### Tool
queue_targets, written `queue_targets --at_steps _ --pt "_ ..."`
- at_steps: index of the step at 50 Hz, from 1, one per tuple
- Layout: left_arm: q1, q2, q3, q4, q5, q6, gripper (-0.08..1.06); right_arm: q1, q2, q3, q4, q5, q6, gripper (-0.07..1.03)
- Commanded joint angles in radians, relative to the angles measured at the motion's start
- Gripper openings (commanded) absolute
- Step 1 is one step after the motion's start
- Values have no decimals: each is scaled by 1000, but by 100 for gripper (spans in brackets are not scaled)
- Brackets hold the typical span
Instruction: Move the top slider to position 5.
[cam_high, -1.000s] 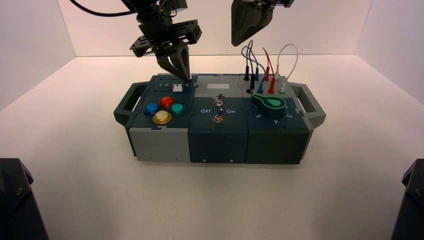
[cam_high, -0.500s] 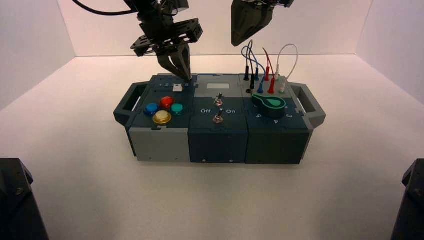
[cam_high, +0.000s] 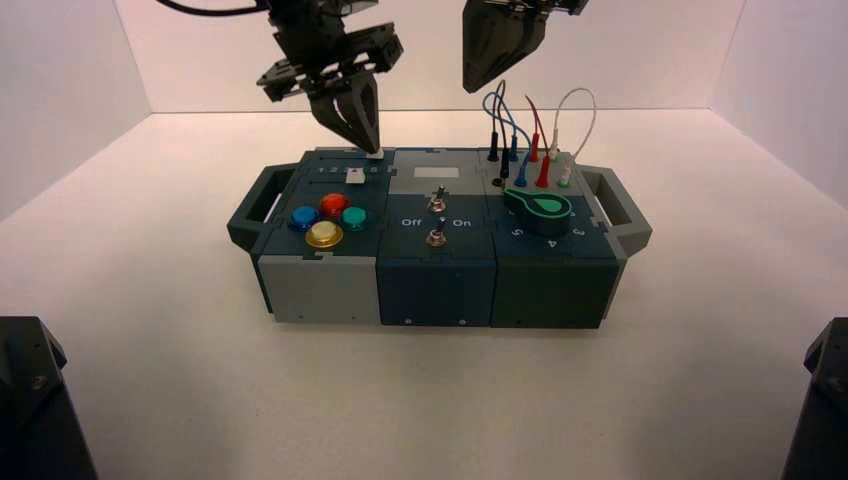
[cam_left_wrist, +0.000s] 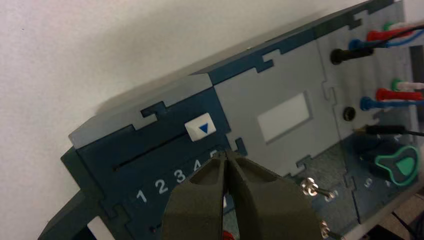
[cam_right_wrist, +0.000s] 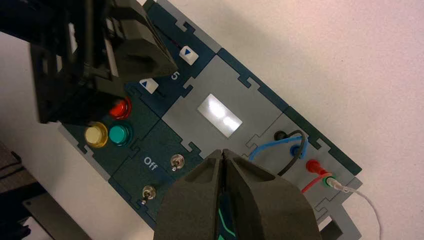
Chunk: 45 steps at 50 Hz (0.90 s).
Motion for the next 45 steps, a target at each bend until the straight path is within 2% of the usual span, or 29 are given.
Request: queue_targets --at_steps 1,8,16,30,45 --pt "35 -46 -25 12 2 2 -3 -3 -32 -12 3 -5 2 -2" --pt "71 -44 -18 17 5 3 -3 -3 -32 -12 3 -3 0 -2" --pt "77 -34 -21 17 -5 3 -3 -5 -31 -12 3 -3 0 -2" --pt "67 20 -32 -14 -44 -5 -3 -3 -31 -17 3 -3 0 -2" --pt "34 66 -61 -26 -58 -5 -3 -3 -31 -18 3 -3 0 -2"
